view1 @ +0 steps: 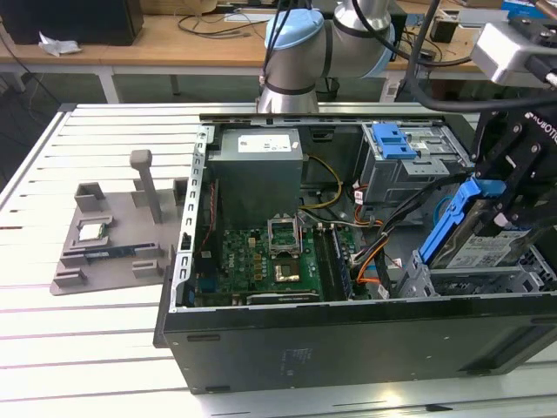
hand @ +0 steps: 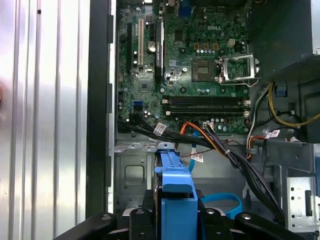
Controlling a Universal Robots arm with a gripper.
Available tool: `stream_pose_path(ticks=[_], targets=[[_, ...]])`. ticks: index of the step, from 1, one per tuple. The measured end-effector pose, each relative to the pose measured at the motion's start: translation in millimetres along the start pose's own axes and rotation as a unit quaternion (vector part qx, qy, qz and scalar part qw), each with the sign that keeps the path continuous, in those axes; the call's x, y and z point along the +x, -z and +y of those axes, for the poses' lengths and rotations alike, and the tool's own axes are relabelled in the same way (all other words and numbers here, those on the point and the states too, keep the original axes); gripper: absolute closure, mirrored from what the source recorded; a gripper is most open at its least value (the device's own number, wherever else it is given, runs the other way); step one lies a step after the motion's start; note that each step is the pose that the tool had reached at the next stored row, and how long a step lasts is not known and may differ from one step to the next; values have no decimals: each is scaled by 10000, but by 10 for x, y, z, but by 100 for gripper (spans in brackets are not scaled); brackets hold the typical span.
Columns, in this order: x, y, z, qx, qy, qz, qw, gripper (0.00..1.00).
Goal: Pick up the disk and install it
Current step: 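Insert the disk into the insertion slot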
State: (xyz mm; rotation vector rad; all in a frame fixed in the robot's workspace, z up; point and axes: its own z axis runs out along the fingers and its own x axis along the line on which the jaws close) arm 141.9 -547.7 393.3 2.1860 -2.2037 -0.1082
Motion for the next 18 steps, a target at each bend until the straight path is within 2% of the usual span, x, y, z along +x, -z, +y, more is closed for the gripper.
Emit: stream_pose_path(ticks=[8,10,11,15,17,18], targets=[[0,-23,-2,1,1,-3,10000,63],[0,-23,-2,0,1,-2,10000,62],[1,-23,-2,0,1,0,10000,56],[1,-23,-2,0,0,-1,10000,56],[1,-23,-2,0,0,0,10000,57],[1,-23,-2,0,0,0,10000,64]])
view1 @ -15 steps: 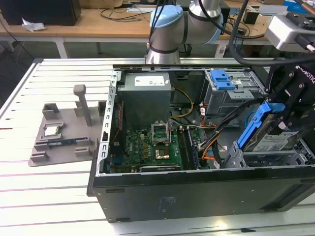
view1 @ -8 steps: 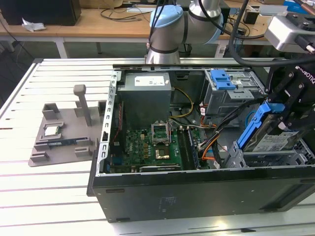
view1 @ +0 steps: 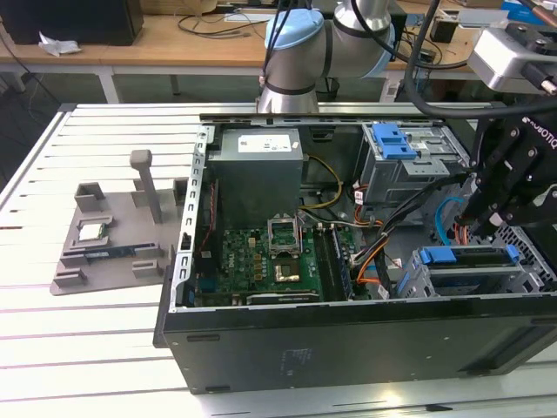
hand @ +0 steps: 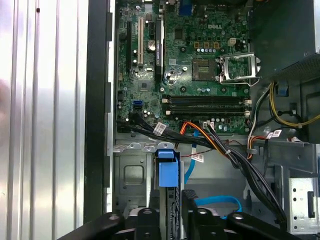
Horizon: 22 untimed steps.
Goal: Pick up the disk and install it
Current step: 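Insert the disk into the insertion slot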
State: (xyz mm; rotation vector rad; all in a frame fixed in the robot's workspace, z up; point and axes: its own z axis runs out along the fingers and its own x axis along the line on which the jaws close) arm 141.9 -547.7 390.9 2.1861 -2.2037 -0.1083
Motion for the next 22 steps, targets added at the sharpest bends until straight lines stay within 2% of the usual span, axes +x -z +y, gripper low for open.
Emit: stream_pose_path(ticks=[3,4,5,6,12,16,17,18,22], targets=[[0,-1,0,0,0,0,10000,82],[0,-1,0,0,0,0,10000,82],[0,-1,0,0,0,0,10000,88],[0,-1,0,0,0,0,10000,89],[-1,-2,-5,0,-1,-1,10000,89],[-70,1,-163,-15,-1,-2,10000,89],[-88,-10,-244,-34,-1,0,10000,89],[-94,-15,-284,-38,0,0,10000,89],[-94,-15,-286,-39,-1,0,10000,89]])
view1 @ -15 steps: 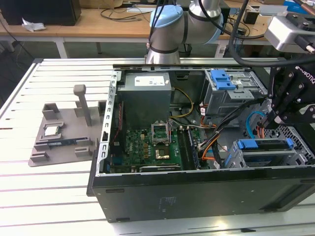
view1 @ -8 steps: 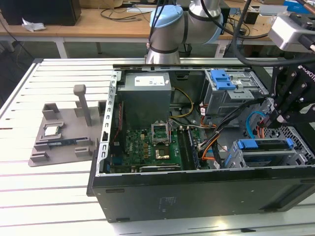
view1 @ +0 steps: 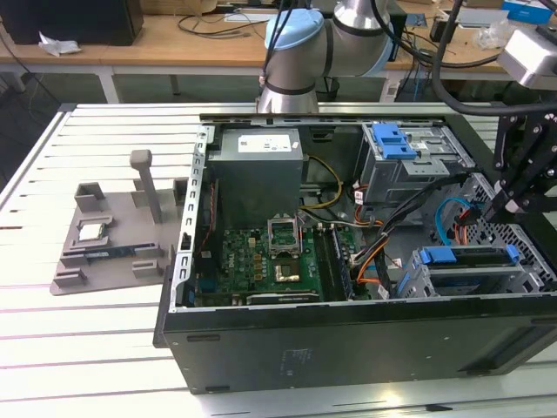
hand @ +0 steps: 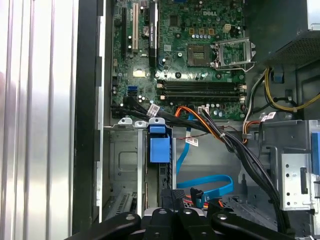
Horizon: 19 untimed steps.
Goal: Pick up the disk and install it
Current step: 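Insert the disk into the insertion slot, then insert the first disk wire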
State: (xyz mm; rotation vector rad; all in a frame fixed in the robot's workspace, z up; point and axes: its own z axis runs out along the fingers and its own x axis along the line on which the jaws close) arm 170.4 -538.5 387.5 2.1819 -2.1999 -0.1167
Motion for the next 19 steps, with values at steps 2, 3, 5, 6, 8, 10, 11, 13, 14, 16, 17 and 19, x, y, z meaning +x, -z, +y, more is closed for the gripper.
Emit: stream_pose_path(ticks=[2,3,5,6,8,10,11,13,14,16,17,19], targets=[[0,0,-1,0,0,0,10000,89],[0,0,-2,0,0,0,10000,89],[0,0,-3,0,0,0,10000,89],[0,0,-4,0,0,0,10000,89],[0,1,-6,0,0,0,10000,89],[0,1,-8,0,0,0,10000,76],[0,1,-9,0,0,0,10000,71],[0,1,-10,0,0,0,10000,64],[0,1,-10,0,0,1,10000,64],[-15,2,-17,0,1,5,10000,64],[-53,2,-32,0,0,6,10000,64],[-273,-9,-81,0,-2,23,10000,64]])
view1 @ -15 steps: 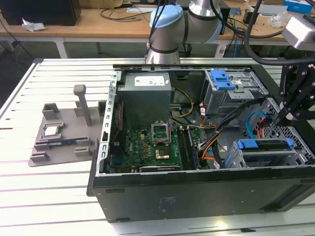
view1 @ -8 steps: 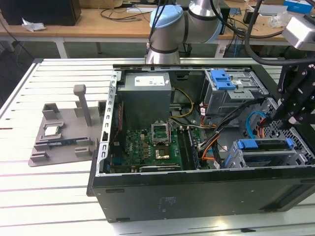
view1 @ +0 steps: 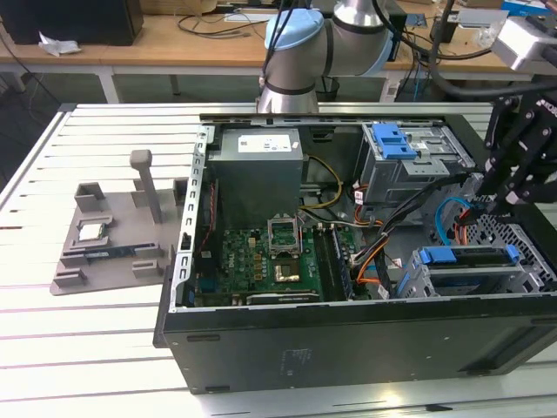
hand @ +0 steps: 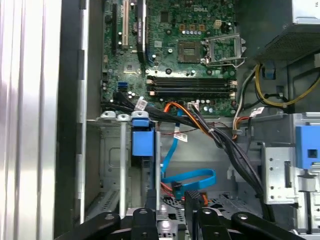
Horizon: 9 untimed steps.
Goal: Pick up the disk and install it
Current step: 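Insert the first disk wire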
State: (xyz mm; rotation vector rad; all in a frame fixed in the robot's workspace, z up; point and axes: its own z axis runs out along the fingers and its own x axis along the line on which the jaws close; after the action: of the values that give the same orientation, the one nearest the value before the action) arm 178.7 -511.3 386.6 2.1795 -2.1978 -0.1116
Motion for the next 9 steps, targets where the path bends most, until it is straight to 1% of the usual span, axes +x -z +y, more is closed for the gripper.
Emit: stream_pose_path(ticks=[1,3,7,9], targets=[[-47,-3,-15,-1,-1,7,10000,64],[-117,-22,-63,-10,-2,23,10000,64],[-191,-90,-129,-21,-27,82,10000,64],[-213,-130,-148,-24,-57,90,9999,64]])
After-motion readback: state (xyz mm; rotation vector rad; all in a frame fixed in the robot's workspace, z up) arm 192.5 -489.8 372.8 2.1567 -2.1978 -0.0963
